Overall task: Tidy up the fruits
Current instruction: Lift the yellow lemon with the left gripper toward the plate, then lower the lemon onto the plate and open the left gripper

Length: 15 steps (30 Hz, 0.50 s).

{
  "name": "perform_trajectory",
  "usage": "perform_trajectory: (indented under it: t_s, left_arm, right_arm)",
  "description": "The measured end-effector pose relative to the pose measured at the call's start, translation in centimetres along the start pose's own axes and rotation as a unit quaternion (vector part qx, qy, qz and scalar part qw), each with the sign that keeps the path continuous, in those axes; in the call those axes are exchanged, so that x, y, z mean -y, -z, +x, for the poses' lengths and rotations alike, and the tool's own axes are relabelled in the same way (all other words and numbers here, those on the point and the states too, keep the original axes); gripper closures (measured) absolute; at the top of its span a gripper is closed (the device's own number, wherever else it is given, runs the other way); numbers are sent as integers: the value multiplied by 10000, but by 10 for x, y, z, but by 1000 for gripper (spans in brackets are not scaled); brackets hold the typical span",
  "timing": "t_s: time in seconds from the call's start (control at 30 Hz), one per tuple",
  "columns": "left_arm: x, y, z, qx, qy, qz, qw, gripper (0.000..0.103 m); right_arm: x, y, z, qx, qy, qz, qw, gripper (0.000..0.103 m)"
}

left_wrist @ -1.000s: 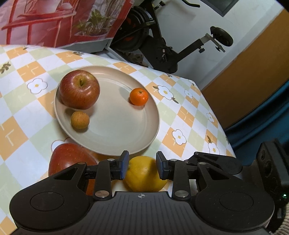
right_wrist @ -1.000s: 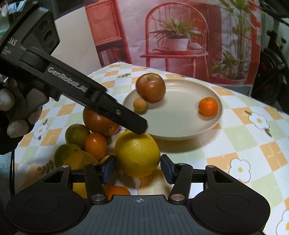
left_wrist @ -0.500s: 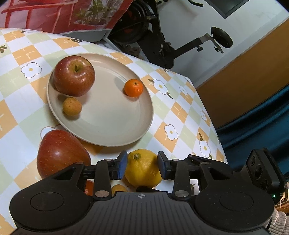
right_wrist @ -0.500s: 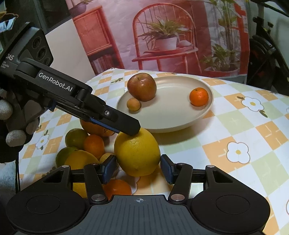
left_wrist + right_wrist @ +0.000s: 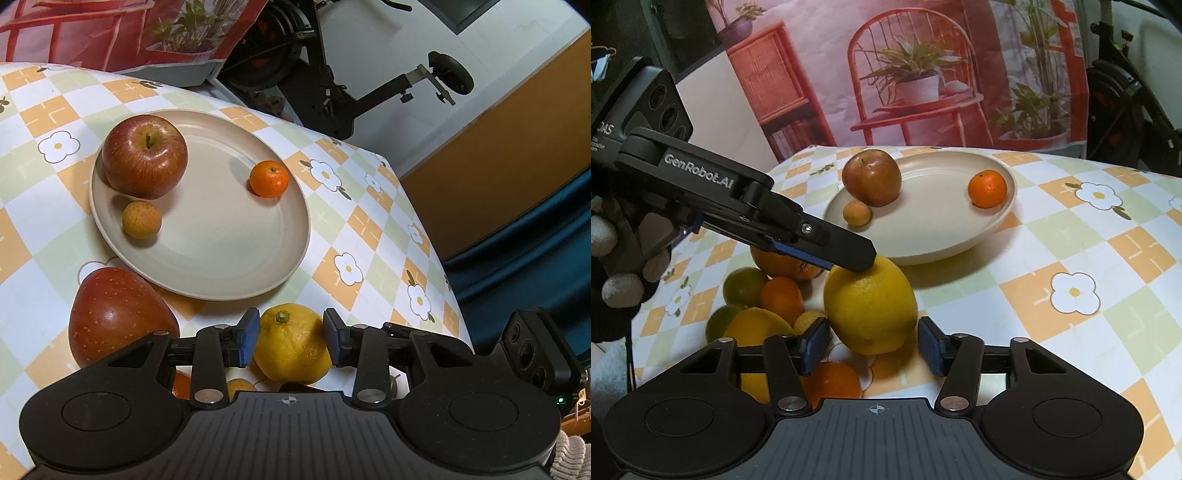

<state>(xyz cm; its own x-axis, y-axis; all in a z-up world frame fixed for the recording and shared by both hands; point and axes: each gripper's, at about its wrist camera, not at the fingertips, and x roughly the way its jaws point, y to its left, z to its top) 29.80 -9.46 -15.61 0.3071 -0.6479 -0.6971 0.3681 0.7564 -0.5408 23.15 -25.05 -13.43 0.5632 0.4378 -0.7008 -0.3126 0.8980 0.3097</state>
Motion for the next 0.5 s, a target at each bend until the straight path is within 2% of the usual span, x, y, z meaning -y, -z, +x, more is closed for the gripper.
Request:
perform_trajectory:
  t_s: [0.1, 0.23, 0.5]
  left_arm:
    - [3, 0, -2, 37, -41, 36, 10000, 64]
    - [11, -5, -15, 222, -20, 126, 9997, 64]
    - [33, -36, -48, 697, -143, 531, 9961, 64]
  right_arm:
    - [-2, 0, -1, 26, 32, -7, 10000, 55]
    - [-5, -5, -9, 269, 18, -31, 9996, 55]
    - [-12, -48, -22, 636, 32, -341, 9974, 55]
